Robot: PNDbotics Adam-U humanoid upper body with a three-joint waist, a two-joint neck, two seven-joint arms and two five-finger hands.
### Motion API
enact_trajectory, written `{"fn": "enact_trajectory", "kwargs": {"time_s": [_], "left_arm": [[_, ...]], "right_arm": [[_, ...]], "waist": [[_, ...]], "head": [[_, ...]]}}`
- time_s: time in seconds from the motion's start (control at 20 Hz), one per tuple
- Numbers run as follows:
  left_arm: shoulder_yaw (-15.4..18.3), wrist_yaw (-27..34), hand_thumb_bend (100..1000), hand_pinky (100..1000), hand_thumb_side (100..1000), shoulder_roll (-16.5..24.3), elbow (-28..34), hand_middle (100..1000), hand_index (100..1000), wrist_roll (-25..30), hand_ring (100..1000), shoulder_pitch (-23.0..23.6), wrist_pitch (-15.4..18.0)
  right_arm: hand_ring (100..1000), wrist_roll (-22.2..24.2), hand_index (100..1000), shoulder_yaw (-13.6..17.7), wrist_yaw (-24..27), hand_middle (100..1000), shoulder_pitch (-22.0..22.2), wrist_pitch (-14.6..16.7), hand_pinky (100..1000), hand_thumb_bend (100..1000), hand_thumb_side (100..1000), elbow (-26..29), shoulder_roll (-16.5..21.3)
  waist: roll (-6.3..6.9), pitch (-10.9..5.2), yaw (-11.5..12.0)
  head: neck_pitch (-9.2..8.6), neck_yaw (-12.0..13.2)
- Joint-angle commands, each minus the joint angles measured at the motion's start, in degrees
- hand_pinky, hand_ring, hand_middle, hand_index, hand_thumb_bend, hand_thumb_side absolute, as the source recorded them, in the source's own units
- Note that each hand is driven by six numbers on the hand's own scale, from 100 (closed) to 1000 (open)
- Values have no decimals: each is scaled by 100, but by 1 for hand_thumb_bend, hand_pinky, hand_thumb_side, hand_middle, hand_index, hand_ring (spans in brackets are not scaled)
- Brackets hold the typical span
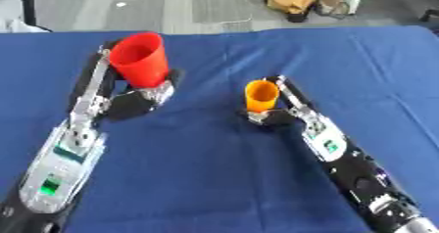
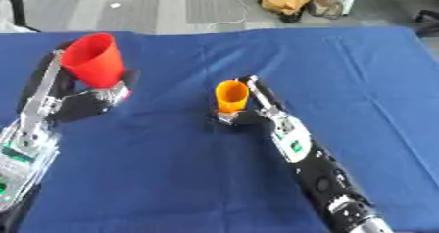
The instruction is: Pour the contents of one cup into another cup.
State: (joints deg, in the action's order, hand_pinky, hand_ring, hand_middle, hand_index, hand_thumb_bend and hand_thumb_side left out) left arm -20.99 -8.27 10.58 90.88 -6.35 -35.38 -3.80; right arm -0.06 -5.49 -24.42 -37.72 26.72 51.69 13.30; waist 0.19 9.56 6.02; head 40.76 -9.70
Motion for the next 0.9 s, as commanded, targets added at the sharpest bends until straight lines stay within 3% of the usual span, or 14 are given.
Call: {"fn": "enact_trajectory", "kwargs": {"time_s": [0.05, 0.25, 0.9], "left_arm": [[-7, 15, 375, 100, 201, 40, 99, 288, 600, 10, 279, -103, 3], [-9, 35, 375, 100, 200, 54, 140, 289, 600, 13, 280, -99, -2], [-7, 319, 371, 100, 202, 144, 427, 290, 600, 58, 282, -44, -81]], "right_arm": [[656, -30, 515, -27, -86, 262, -73, -14, 644, 503, 279, -3, 20], [636, -92, 509, 8, -65, 253, -65, -78, 601, 351, 162, 14, 86], [625, -412, 504, 313, 218, 246, -156, -302, 578, 245, 100, 21, 820]], "waist": [[-7, -87, 10], [-8, -100, 1], [-45, -167, -5]], "head": [[1, -5], [-6, -1], [-26, 32]]}}
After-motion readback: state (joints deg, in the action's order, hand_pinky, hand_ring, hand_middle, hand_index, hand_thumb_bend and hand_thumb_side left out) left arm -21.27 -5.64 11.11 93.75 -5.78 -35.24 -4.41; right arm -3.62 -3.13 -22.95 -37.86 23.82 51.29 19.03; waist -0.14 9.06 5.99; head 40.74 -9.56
